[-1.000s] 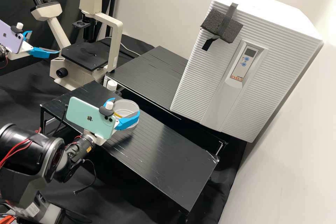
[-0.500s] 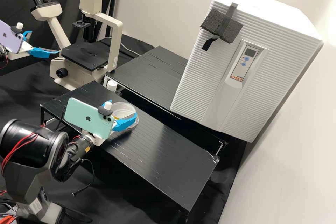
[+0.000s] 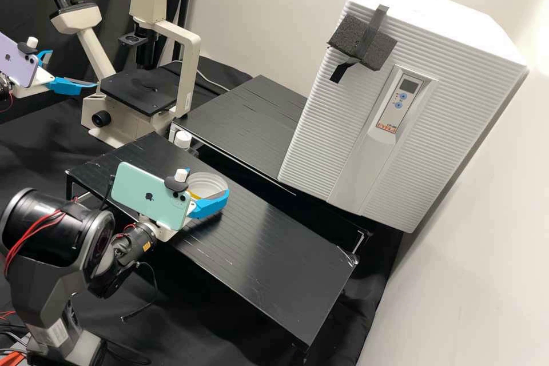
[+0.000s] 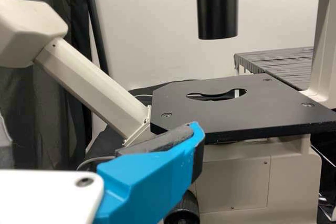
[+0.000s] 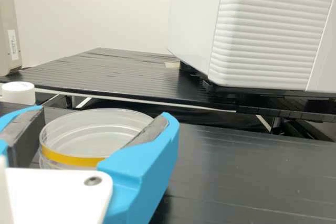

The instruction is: Close the petri dish lid.

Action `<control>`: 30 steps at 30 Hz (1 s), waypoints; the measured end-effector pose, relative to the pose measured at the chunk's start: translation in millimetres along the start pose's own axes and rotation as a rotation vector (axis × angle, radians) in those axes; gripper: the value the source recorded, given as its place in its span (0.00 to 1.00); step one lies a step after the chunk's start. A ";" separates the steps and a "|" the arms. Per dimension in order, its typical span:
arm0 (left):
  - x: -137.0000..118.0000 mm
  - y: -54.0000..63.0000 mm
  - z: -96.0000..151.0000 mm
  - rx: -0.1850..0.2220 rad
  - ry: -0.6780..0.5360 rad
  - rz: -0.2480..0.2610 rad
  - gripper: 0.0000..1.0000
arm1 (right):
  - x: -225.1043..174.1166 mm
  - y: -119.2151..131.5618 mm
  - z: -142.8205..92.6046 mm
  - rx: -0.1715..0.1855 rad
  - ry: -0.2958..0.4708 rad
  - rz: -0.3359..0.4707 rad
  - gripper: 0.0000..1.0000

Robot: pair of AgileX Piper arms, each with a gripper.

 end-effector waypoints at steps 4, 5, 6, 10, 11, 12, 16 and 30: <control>0.0 0.0 0.0 0.000 0.000 0.000 1.00 | -0.8 0.1 1.1 -0.002 -0.003 0.000 1.00; 0.0 0.0 0.0 0.000 0.000 0.000 1.00 | -0.7 0.3 1.4 -0.003 -0.004 0.001 1.00; 0.0 0.0 0.0 0.000 0.000 0.000 1.00 | -0.6 0.9 2.0 -0.003 -0.008 0.004 1.00; 0.0 0.0 0.0 0.000 0.000 0.000 1.00 | -0.5 1.2 2.3 -0.004 -0.008 0.005 1.00; 0.0 0.0 0.0 0.000 0.000 0.000 1.00 | -0.8 1.1 2.7 -0.006 -0.008 0.003 1.00; 0.0 0.0 0.0 0.000 0.000 0.000 1.00 | -1.3 1.0 3.3 -0.007 -0.010 0.002 1.00; 0.0 0.0 0.0 0.000 0.000 0.000 1.00 | -2.5 1.6 3.2 -0.006 -0.009 0.003 1.00; 0.0 0.0 0.0 0.000 0.000 0.000 1.00 | -20.5 16.7 -2.7 0.030 0.057 0.065 1.00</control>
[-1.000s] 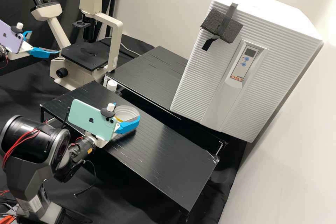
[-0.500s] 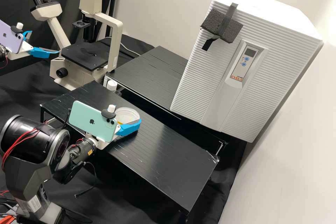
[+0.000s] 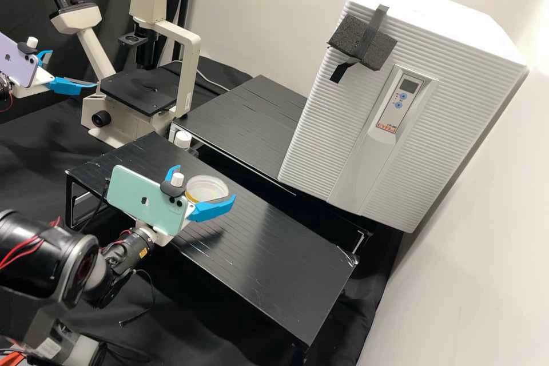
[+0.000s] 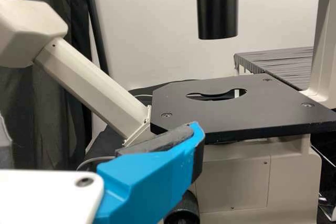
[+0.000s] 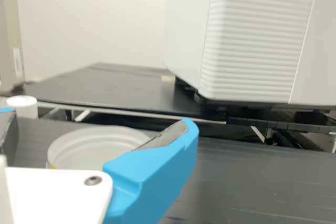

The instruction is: Close the petri dish lid.

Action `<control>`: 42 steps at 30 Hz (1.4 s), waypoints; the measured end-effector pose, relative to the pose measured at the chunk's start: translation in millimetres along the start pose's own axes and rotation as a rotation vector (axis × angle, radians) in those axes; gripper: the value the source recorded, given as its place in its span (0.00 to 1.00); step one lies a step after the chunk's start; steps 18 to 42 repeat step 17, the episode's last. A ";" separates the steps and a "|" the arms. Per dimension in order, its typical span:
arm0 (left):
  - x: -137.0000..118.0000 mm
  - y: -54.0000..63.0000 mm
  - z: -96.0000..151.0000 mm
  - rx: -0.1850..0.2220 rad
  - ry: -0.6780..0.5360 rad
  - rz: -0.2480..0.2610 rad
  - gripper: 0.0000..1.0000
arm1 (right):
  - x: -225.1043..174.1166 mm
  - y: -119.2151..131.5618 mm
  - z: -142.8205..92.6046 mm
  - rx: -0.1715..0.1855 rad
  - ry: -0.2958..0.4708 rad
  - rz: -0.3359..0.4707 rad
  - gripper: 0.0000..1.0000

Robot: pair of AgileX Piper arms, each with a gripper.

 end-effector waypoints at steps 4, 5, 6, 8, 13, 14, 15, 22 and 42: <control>0.0 0.0 0.0 0.000 0.000 0.000 1.00 | -3.4 6.2 -7.2 0.030 0.046 0.030 1.00; 0.0 0.0 0.0 0.000 0.000 0.000 1.00 | -4.0 6.6 -8.2 0.045 0.048 0.033 1.00; 0.0 0.0 0.0 0.000 0.000 0.000 1.00 | -4.3 6.3 -9.0 0.054 0.054 0.031 1.00; 0.0 0.0 0.0 0.000 0.000 0.000 1.00 | -4.5 5.6 -9.7 0.064 0.055 0.028 1.00; 0.0 0.0 0.0 0.000 0.000 0.000 1.00 | -3.1 1.7 -7.8 0.086 0.044 0.007 1.00; 0.0 0.0 0.0 0.000 0.000 0.000 1.00 | -2.6 0.6 -7.2 0.100 0.040 0.001 1.00; 0.0 0.0 0.0 0.000 0.000 0.000 1.00 | -2.3 -0.3 -6.8 0.106 0.038 -0.004 1.00; 0.0 0.0 0.0 0.000 0.000 0.000 1.00 | -1.9 -1.4 -6.1 0.109 0.033 -0.010 1.00; 0.0 0.0 0.0 0.000 0.000 0.000 1.00 | -1.9 -1.4 -6.1 0.109 0.033 -0.010 1.00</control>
